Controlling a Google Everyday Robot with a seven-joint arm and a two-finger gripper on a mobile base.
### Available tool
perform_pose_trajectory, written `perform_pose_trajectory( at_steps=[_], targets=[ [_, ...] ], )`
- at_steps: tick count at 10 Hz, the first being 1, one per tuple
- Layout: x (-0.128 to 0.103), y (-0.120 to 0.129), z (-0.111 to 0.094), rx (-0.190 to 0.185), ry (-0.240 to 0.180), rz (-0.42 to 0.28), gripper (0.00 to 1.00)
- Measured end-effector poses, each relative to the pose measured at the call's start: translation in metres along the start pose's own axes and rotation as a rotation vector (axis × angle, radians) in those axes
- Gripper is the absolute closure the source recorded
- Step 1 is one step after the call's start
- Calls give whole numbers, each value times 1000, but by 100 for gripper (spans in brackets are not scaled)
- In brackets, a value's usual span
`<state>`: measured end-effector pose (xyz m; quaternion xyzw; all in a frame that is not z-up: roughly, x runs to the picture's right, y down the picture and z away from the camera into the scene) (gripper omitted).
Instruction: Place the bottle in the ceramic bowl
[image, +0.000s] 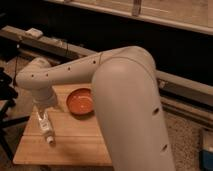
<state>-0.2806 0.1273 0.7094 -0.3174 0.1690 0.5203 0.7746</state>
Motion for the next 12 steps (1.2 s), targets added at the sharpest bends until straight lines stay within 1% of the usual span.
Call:
perform_pose_trajectory(
  at_steps=[1,2,4,5,8,12],
  targets=[
    [-4,26,8,-10,6,-62,35],
    [-7,39,15,-13,10,-101,35],
    [-9,54,33,-30,14,-145,35],
    [-13,59,43,-31,12,-162,35],
    [-23,70,62,-30,19,-187,35],
    [-30,73,78,-25,29,-202,35]
  ],
)
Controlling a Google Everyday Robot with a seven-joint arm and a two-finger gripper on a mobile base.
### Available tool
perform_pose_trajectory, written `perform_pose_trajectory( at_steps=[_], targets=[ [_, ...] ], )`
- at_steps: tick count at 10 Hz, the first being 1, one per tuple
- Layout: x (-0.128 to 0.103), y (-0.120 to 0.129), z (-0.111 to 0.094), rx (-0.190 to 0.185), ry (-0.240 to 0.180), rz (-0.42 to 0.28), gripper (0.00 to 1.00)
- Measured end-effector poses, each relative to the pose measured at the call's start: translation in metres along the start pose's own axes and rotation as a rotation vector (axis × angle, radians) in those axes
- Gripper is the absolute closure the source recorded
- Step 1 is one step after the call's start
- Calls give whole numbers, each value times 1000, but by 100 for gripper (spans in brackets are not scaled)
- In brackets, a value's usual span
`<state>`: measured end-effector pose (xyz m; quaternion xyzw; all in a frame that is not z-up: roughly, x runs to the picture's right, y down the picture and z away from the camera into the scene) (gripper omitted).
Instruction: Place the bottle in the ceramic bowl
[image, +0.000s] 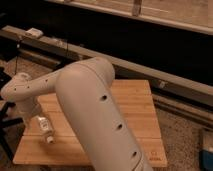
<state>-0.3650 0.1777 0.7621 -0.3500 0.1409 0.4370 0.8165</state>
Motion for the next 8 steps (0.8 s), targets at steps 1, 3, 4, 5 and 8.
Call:
perform_pose_trajectory(
  at_steps=[1,3,4,5,8],
  targets=[
    [-5,-1,3,0,2,3,35],
    [-13,-10,7,-2,8,19,35],
    [-16,-14,10,0,12,25,35],
    [-19,-16,14,2,20,30,35],
    [-26,-20,26,6,38,39,35]
  ],
)
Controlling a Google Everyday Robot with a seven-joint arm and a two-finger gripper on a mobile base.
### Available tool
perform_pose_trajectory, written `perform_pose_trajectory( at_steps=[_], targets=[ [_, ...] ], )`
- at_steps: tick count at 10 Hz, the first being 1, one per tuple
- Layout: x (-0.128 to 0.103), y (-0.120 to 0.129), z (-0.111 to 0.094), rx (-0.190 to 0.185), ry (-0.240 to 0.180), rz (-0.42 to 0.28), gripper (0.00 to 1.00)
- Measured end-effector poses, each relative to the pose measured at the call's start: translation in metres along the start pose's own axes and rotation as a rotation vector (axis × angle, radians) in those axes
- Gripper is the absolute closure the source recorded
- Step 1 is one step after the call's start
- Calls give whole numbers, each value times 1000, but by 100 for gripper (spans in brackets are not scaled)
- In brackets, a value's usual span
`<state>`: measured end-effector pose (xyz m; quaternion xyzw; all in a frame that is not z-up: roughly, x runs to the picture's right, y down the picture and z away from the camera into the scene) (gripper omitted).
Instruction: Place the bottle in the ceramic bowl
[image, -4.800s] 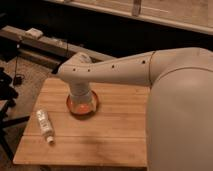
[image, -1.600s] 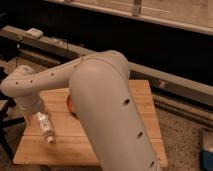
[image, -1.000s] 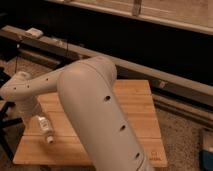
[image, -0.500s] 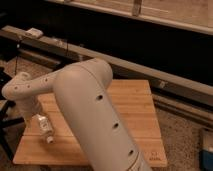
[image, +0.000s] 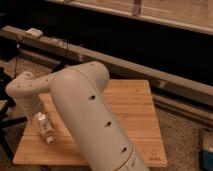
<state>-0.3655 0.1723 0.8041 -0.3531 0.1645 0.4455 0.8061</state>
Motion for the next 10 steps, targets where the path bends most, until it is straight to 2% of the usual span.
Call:
perform_pose_trajectory(
  at_steps=[6,8,10],
  targets=[
    [-2,0,26,23,55,-1,37],
    [0,-3,34,58,82,-1,55],
    [1,-4,30,62,70,12,74]
  ],
)
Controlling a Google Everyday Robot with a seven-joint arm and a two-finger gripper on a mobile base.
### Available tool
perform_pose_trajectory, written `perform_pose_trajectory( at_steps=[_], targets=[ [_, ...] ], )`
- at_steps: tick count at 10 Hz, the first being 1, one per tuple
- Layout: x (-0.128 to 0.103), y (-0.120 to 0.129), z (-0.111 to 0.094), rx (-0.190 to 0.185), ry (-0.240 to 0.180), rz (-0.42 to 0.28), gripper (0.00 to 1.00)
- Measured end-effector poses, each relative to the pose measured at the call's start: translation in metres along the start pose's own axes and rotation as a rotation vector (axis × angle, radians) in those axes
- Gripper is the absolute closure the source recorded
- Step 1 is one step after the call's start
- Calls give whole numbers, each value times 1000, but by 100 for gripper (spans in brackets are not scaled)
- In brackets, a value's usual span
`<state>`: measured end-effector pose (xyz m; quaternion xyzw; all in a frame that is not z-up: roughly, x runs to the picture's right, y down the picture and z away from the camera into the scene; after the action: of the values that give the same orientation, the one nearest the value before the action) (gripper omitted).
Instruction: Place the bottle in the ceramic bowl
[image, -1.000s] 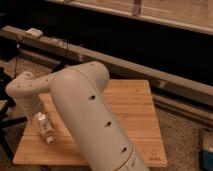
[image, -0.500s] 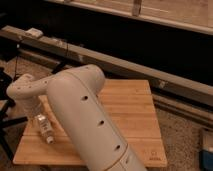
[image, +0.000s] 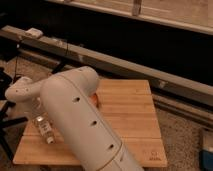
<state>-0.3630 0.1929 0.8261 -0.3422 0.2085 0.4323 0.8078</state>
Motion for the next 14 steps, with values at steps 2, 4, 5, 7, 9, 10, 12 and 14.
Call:
perform_pose_trajectory(
  at_steps=[2,4,5,7,9,10,12,14],
  targets=[
    [1,-9,-23,-17,-25,25,94],
    [0,-21,-56,-38,-53,47,100],
    [-2,-34,-73,-44,-66,59,100],
    [-10,-74,-99,-29,-87,97,100],
    [-16,-104,-103,-4,-86,134,100],
    [-17,-120,-100,10,-79,158,100],
    [-18,-145,-96,39,-67,200,100],
    [-21,-179,-94,58,-55,259,100]
  ],
)
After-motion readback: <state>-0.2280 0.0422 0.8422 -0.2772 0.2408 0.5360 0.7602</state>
